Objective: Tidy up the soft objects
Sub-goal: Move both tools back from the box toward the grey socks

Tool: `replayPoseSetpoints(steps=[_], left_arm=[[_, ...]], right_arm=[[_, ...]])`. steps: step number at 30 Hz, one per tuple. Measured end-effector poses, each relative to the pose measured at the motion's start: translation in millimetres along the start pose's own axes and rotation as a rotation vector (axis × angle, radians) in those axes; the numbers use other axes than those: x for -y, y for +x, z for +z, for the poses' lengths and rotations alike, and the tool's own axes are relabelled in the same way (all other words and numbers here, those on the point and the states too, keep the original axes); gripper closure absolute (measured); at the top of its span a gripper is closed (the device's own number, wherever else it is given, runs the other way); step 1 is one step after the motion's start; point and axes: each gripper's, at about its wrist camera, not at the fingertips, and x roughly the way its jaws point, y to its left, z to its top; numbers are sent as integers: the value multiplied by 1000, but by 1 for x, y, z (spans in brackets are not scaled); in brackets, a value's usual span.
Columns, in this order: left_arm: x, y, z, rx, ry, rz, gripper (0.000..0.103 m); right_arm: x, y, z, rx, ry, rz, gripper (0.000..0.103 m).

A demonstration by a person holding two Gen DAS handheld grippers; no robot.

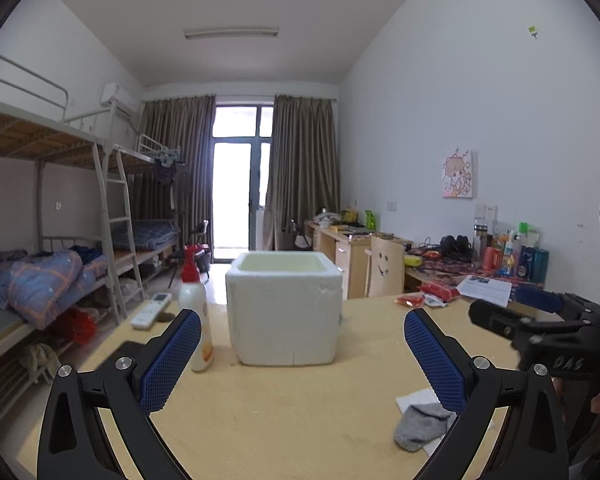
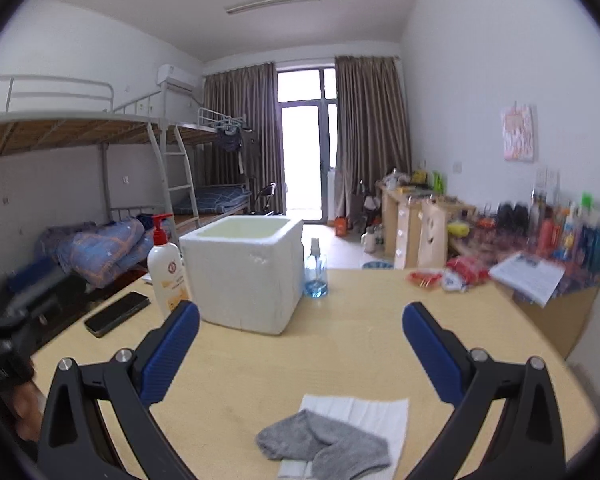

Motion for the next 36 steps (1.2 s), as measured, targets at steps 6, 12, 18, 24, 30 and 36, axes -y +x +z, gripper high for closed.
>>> replayPoseSetpoints(steps=[6,12,18,24,30,36], left_arm=[[5,0,-11,-21,10,4,1],[7,-2,-19,-38,2,-29,1],[14,0,-26,-60,19,-52,1],[15,3,-30,-86,1,-72,1],[10,2,-34,-92,-17,-75,1],[13,3,-43,-94,-9,-92,1]], right_arm=[[9,-8,-15,-17,36,2,0],[14,-11,-22,-15,54,-13,0],[21,-10,-28,-38,56,-21,0],[26,-12,-32,-49,53,-33,0],[31,-17,-43,-52,59,-56,0],[33,-22,-60,-66,47,-71,0]])
